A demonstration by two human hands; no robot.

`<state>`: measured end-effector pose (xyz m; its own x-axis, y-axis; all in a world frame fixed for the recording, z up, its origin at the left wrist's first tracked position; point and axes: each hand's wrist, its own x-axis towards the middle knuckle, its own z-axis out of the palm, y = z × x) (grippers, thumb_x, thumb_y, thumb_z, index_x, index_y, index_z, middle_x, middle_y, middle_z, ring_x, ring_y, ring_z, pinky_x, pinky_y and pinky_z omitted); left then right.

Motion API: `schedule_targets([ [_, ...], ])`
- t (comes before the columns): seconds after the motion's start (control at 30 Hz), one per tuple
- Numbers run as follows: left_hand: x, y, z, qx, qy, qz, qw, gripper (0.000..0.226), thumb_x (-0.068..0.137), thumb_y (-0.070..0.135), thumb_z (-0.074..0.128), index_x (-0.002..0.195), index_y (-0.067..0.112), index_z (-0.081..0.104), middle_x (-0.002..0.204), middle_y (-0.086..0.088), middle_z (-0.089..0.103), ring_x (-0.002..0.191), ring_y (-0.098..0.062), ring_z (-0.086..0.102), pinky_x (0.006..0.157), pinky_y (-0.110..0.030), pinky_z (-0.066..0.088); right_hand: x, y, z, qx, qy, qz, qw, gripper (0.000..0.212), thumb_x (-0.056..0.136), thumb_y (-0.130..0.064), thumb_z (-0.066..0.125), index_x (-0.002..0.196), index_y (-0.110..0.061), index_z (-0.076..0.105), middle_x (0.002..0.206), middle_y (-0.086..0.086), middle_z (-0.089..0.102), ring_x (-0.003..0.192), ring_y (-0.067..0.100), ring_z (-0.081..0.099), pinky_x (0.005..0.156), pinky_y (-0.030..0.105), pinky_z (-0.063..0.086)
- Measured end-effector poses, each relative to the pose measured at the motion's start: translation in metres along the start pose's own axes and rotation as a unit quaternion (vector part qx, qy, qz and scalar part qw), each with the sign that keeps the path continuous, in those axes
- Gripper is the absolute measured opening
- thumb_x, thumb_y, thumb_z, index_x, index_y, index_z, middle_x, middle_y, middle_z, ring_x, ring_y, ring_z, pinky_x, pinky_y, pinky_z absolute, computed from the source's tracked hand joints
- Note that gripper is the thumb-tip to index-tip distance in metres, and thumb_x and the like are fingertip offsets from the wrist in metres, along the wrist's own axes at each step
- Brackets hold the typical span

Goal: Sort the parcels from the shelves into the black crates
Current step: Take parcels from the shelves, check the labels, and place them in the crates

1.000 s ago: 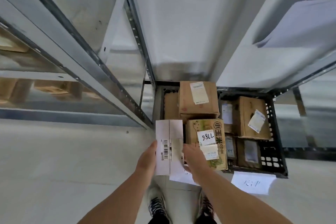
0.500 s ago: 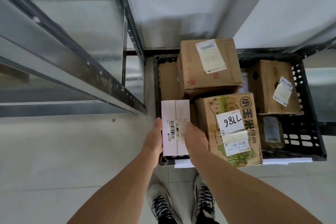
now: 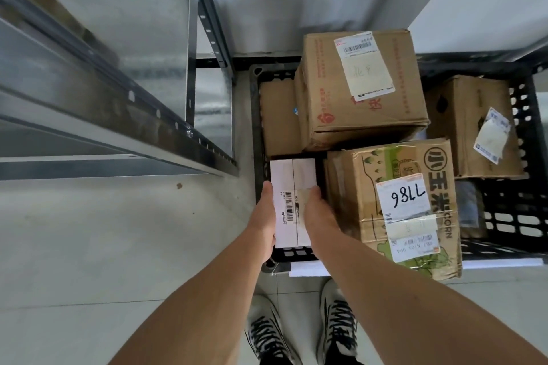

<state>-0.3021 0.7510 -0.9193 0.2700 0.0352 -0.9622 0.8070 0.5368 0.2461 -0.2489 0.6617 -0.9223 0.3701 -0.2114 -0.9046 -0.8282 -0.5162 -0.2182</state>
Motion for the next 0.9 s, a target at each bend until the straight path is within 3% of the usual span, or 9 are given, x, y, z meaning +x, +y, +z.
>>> schedule_targets([
  [0.13, 0.009, -0.002, 0.006, -0.001, 0.012, -0.007, 1.000, 0.087, 0.084, 0.085, 0.023, 0.149, 0.030, 0.041, 0.154, -0.001, 0.042, 0.143, -0.023, 0.037, 0.120, -0.051, 0.021, 0.016, 0.003, 0.008, 0.026, -0.001, 0.011, 1.000, 0.062, 0.105, -0.058, 0.019, 0.120, -0.013, 0.058, 0.107, 0.013, 0.068, 0.092, 0.026, 0.065, 0.088, 0.038, 0.054],
  [0.27, 0.018, -0.008, 0.009, 0.001, 0.022, 0.004, 1.000, 0.108, 0.057, 0.098, 0.032, 0.145, 0.037, 0.045, 0.152, 0.001, 0.046, 0.142, -0.021, 0.038, 0.119, -0.051, 0.021, 0.026, 0.010, 0.016, 0.039, 0.017, -0.008, 0.999, 0.071, 0.100, -0.065, 0.018, 0.146, -0.020, 0.047, 0.134, 0.011, 0.061, 0.119, 0.029, 0.059, 0.108, 0.049, 0.043],
  [0.37, 0.030, -0.012, 0.009, 0.004, 0.027, 0.012, 1.000, 0.124, 0.039, 0.101, 0.035, 0.146, 0.039, 0.042, 0.154, 0.003, 0.042, 0.143, -0.021, 0.035, 0.119, -0.053, 0.020, 0.035, 0.013, 0.019, 0.033, 0.018, -0.011, 0.999, 0.076, 0.097, -0.068, 0.018, 0.147, -0.020, 0.047, 0.136, 0.011, 0.061, 0.122, 0.030, 0.059, 0.109, 0.050, 0.044],
  [0.43, 0.028, -0.010, 0.010, 0.008, 0.025, 0.001, 1.000, 0.110, 0.055, 0.100, 0.031, 0.145, 0.038, 0.044, 0.153, 0.006, 0.042, 0.143, -0.020, 0.035, 0.119, -0.053, 0.018, 0.033, 0.013, 0.018, 0.030, 0.013, -0.009, 0.999, 0.075, 0.097, -0.067, 0.020, 0.149, -0.018, 0.044, 0.140, 0.012, 0.058, 0.126, 0.030, 0.056, 0.111, 0.050, 0.043],
  [0.5, 0.023, -0.008, 0.011, 0.002, 0.026, 0.005, 1.000, 0.082, 0.079, 0.089, 0.027, 0.136, 0.037, 0.055, 0.144, 0.006, 0.053, 0.136, -0.019, 0.044, 0.118, -0.051, 0.022, 0.031, 0.013, 0.017, 0.028, 0.006, -0.012, 1.000, 0.071, 0.099, -0.065, 0.022, 0.153, -0.021, 0.037, 0.143, 0.011, 0.055, 0.126, 0.030, 0.055, 0.110, 0.049, 0.042],
  [0.6, 0.020, -0.007, 0.012, 0.006, 0.030, 0.017, 0.999, 0.064, 0.089, 0.078, 0.028, 0.115, 0.035, 0.067, 0.127, 0.001, 0.066, 0.124, -0.019, 0.056, 0.116, -0.048, 0.030, 0.025, 0.011, 0.017, 0.020, -0.003, -0.012, 1.000, 0.067, 0.099, -0.063, 0.022, 0.155, -0.026, 0.031, 0.143, 0.010, 0.053, 0.125, 0.030, 0.055, 0.108, 0.050, 0.043],
  [0.7, 0.004, -0.002, 0.012, 0.020, 0.037, 0.022, 0.999, 0.067, 0.090, 0.077, 0.028, 0.129, 0.033, 0.060, 0.137, 0.000, 0.061, 0.130, -0.019, 0.051, 0.118, -0.046, 0.028, 0.011, 0.005, 0.014, 0.010, -0.016, -0.020, 1.000, 0.070, 0.096, -0.066, 0.021, 0.154, -0.028, 0.030, 0.150, 0.009, 0.047, 0.134, 0.032, 0.048, 0.113, 0.054, 0.036],
  [0.8, -0.020, 0.009, 0.011, 0.027, 0.042, 0.023, 0.998, 0.073, 0.094, 0.073, 0.027, 0.149, 0.026, 0.039, 0.156, -0.002, 0.039, 0.145, -0.021, 0.033, 0.121, -0.047, 0.019, -0.011, -0.005, 0.008, -0.012, -0.042, -0.041, 0.998, 0.082, 0.085, -0.074, 0.018, 0.148, -0.028, 0.042, 0.148, 0.010, 0.051, 0.131, 0.033, 0.051, 0.110, 0.054, 0.040],
  [0.9, -0.057, 0.020, 0.011, 0.040, 0.041, 0.036, 0.998, 0.075, 0.097, 0.068, 0.024, 0.155, 0.020, 0.029, 0.160, -0.004, 0.030, 0.149, -0.021, 0.024, 0.120, -0.045, 0.014, -0.044, -0.014, -0.008, -0.043, -0.070, -0.094, 0.992, 0.071, 0.098, -0.064, 0.020, 0.148, -0.019, 0.044, 0.145, 0.012, 0.052, 0.129, 0.033, 0.051, 0.108, 0.048, 0.041],
])
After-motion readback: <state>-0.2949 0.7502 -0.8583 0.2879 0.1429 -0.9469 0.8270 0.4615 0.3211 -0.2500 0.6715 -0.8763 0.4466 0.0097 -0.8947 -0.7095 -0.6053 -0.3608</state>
